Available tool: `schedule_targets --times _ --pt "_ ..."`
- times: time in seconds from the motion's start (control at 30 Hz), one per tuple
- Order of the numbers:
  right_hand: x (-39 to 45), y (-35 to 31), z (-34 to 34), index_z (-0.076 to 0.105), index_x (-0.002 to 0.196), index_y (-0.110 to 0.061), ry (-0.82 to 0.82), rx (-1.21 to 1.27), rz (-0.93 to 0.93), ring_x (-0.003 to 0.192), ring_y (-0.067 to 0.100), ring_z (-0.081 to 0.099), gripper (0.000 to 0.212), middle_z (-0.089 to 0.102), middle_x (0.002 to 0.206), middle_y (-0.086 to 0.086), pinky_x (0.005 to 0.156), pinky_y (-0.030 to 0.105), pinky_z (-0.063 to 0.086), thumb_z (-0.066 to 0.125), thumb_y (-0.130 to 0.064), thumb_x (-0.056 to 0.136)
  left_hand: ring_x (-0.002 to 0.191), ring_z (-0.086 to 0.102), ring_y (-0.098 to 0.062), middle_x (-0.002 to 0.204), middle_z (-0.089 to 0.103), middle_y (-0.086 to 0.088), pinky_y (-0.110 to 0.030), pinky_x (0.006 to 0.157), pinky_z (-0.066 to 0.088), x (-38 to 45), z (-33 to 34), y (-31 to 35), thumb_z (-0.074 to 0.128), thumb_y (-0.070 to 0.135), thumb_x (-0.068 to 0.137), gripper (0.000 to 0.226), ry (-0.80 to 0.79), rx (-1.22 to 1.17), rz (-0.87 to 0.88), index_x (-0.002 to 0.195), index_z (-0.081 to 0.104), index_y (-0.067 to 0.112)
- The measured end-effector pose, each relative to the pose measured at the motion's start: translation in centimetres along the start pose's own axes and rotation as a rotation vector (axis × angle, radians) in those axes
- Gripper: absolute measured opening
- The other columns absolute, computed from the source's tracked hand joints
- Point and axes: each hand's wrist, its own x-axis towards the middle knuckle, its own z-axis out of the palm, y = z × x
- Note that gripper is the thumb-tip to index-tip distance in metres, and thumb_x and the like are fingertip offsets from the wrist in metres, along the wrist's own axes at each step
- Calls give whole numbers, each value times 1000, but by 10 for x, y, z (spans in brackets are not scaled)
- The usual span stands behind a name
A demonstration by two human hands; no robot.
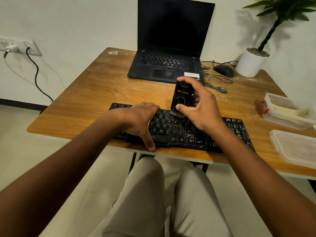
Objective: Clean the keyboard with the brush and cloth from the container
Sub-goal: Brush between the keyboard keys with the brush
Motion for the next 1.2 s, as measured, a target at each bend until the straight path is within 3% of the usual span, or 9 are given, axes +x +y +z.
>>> schedule_targets --times 0.2,0.37,0.5,0.6,0.7,0.8,0.9,1.03,1.2 --pt "-19 -2 0 55 130 -47 -159 27 39 100 0 65 73 61 113 -20 80 26 62 85 -6 78 157 9 -22 170 13 0 -41 127 15 -2 0 2 96 50 60 140 -10 13 -2 164 7 21" --pt "1 3 4 51 135 -42 -91 -22 41 107 7 64 71 61 117 -17 81 34 63 83 -9 80 152 18 -21 166 23 2 -42 127 21 -1 0 1 97 52 56 138 -8 3 -1 162 13 23" --pt "1 0 1 49 137 -45 -21 8 32 114 8 63 78 63 123 -14 88 37 62 85 -10 77 154 14 -21 168 18 2 -41 126 18 0 0 0 97 52 57 139 -7 4 2 163 11 22" --pt "-19 -7 -4 44 142 -47 -76 104 83 105 3 66 87 62 119 -18 81 26 62 86 -8 77 157 9 -21 170 13 2 -42 128 16 1 1 -3 96 54 56 143 -13 6 1 164 6 24" --pt "-32 -4 -3 47 137 -44 -144 17 46 107 -5 61 77 59 117 -26 83 17 57 85 -12 79 157 6 -21 171 10 3 -42 129 14 1 2 -4 96 56 56 146 -22 8 3 165 4 24" --pt "-19 5 -2 45 139 -40 -116 -50 49 105 4 62 74 61 119 -16 74 11 55 83 -13 81 156 10 -21 170 14 2 -40 127 15 0 1 -1 96 53 57 143 -22 -2 3 164 6 23" --pt "-2 11 -4 44 143 -33 -56 -48 58 108 9 61 74 60 122 -8 76 16 59 82 -10 84 153 17 -20 166 20 2 -40 126 19 -2 -1 1 96 52 58 138 -15 -10 11 163 10 22" --pt "-1 5 -13 45 140 -36 -27 40 71 106 1 59 75 57 117 -22 78 18 58 81 -4 83 154 14 -21 168 18 1 -41 127 17 -1 -1 0 96 52 59 140 -18 -10 12 163 8 22" --pt "-30 -2 -19 49 136 -48 -235 123 59 114 3 58 78 54 125 -24 82 25 61 79 0 83 157 7 -21 171 9 4 -42 129 14 3 3 -6 96 57 56 147 -26 -4 4 165 2 26"
